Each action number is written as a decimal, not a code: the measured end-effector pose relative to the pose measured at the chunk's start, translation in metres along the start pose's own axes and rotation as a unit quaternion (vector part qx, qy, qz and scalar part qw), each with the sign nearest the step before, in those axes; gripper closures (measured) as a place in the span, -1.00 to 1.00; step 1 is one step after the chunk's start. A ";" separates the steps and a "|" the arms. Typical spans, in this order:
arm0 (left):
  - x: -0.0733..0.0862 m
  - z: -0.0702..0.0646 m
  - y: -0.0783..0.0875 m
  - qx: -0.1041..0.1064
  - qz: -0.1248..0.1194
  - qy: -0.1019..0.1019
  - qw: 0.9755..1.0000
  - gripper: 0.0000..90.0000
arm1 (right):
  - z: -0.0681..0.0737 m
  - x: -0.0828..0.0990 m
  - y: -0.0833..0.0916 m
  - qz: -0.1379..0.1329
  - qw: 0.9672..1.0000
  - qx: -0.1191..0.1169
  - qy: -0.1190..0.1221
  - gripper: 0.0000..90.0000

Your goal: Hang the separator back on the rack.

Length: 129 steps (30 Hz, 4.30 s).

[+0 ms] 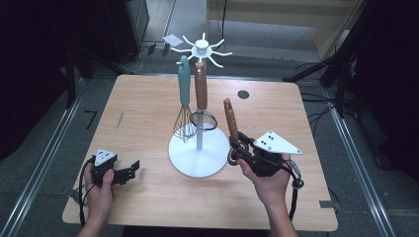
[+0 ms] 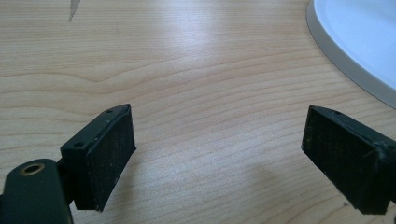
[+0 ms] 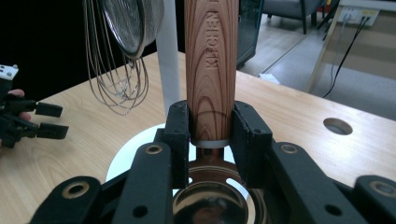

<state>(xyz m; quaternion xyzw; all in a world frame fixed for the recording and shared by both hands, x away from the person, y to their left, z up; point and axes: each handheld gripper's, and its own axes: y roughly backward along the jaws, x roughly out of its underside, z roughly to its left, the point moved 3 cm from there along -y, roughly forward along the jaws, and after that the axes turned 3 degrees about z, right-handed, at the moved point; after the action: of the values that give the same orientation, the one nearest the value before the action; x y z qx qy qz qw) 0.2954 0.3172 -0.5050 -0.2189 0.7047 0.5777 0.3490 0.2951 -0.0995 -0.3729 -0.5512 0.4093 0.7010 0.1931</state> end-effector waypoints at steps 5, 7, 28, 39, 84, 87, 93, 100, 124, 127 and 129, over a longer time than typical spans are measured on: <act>0.000 0.000 0.000 0.000 0.001 -0.001 1.000 -0.78 | 0.001 -0.005 0.001 -0.009 1.000 -0.001 0.002 0.58; 0.000 0.000 0.000 0.000 0.000 0.000 1.000 -0.78 | 0.002 -0.008 0.002 -0.012 1.000 0.000 0.005 0.58; 0.000 0.000 0.000 -0.001 -0.001 0.001 1.000 -0.78 | 0.006 -0.032 0.010 -0.050 0.999 -0.019 0.005 0.58; 0.000 0.000 0.000 -0.001 -0.001 0.001 1.000 -0.78 | 0.007 -0.041 0.014 -0.071 0.997 -0.023 -0.002 0.58; 0.000 0.000 0.000 -0.001 -0.003 0.002 1.000 -0.78 | 0.025 -0.081 0.021 -0.126 0.992 -0.026 0.006 0.58; 0.000 0.000 0.000 0.000 -0.003 0.002 1.000 -0.78 | 0.026 -0.083 0.019 -0.125 0.992 -0.027 0.005 0.58; 0.000 0.000 -0.001 -0.002 0.002 0.003 1.000 -0.78 | 0.026 -0.084 0.016 -0.124 0.992 -0.028 0.004 0.58; -0.001 0.000 -0.002 -0.001 0.002 0.003 1.000 -0.78 | 0.025 -0.086 0.014 -0.118 0.993 -0.030 0.004 0.58; 0.001 0.000 0.002 0.000 -0.011 0.003 1.000 -0.78 | 0.016 -0.069 0.011 -0.110 0.994 -0.022 0.010 -0.30; 0.001 0.000 0.002 0.000 -0.011 0.002 1.000 -0.78 | 0.013 -0.062 0.008 -0.104 0.994 -0.015 0.005 -0.46; 0.001 -0.001 0.003 -0.002 -0.011 -0.001 1.000 -0.78 | 0.012 -0.057 0.007 -0.103 0.995 -0.011 -0.002 -0.58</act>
<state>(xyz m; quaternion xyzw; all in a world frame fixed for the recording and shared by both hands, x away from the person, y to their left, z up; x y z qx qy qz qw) 0.2928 0.3174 -0.5039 -0.2262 0.7006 0.5758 0.3555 0.3006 -0.0837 -0.3171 -0.5914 0.3424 0.6827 0.2588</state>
